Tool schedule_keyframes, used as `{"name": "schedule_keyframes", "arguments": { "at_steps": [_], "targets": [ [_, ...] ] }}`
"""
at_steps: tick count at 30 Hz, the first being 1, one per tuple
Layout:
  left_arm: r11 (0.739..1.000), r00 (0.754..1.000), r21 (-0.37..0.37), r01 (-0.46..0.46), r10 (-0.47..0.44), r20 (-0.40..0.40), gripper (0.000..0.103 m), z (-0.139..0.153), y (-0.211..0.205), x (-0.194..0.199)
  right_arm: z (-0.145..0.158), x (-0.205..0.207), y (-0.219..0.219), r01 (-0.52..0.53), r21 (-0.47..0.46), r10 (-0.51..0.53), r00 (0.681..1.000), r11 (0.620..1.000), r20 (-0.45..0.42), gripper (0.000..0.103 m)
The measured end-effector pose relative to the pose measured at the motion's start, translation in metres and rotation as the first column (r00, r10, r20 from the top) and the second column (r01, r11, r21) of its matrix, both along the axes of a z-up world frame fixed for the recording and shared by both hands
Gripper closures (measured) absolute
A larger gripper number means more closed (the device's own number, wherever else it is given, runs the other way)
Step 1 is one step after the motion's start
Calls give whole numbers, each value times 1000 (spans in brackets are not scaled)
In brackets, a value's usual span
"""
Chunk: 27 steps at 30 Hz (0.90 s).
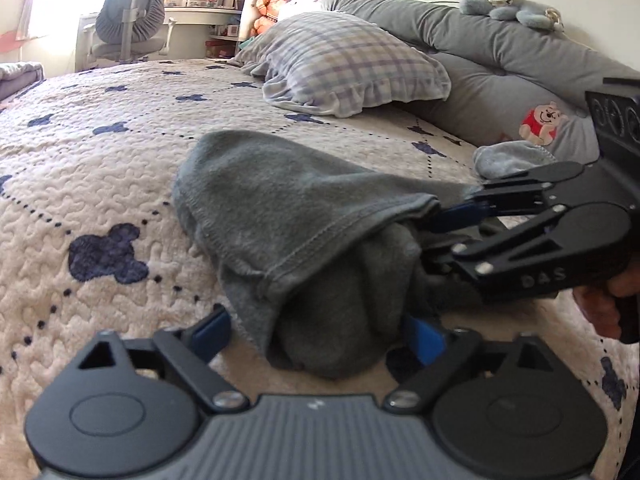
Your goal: Fold clothes
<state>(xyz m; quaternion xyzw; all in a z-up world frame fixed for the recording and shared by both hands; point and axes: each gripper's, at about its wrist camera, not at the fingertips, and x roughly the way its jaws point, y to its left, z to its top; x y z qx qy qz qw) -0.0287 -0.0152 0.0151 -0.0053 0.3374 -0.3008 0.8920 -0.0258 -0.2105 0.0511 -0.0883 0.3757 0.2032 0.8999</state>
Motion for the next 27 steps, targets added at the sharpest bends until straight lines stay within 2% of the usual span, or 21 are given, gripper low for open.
{"name": "schedule_keyframes", "arguments": {
  "at_steps": [2,3,4,6,8,12,15,16,18,19,20,23,25,27],
  "targets": [
    [1000,1000,-15,-27,26,-16,69,1,5,4,4,3,1,14,32,-14,1000,999,-5,91],
    [997,999,-61,-40,37,-39,88,4,11,8,8,3,0,24,51,-24,1000,998,-9,92],
    [991,996,-119,-61,53,-65,92,8,18,11,12,3,-1,31,70,-31,1000,997,-5,94],
    [976,994,-195,-94,81,-73,93,22,28,11,27,-5,-3,19,116,-22,999,993,29,95],
    [968,995,-228,-103,98,-35,93,44,33,6,50,-15,-5,-9,188,-3,998,982,65,95],
    [928,987,-351,-121,150,56,93,112,54,-8,116,-32,-13,-95,338,36,983,936,179,98],
    [908,972,-406,-104,179,152,93,168,65,-18,162,-44,-29,-167,465,54,968,869,246,98],
    [903,967,-419,-94,183,178,93,185,68,-20,172,-49,-35,-198,497,70,962,845,265,101],
    [900,963,-430,-67,172,210,93,209,70,-19,186,-59,-46,-293,556,139,943,778,302,102],
    [908,962,-416,-57,161,220,93,216,68,-17,190,-64,-51,-334,574,170,932,748,320,102],
    [921,962,-384,-59,155,223,93,217,64,-14,190,-66,-52,-341,566,174,928,750,328,102],
    [950,975,-296,-95,149,165,92,196,55,-1,175,-57,-49,-256,513,130,954,819,269,102],
    [952,983,-278,-125,158,98,92,173,59,5,156,-46,-44,-195,481,105,972,855,208,100],
    [953,985,-270,-135,159,71,92,153,66,2,136,-36,-38,-148,436,77,982,888,175,92]
  ]
}}
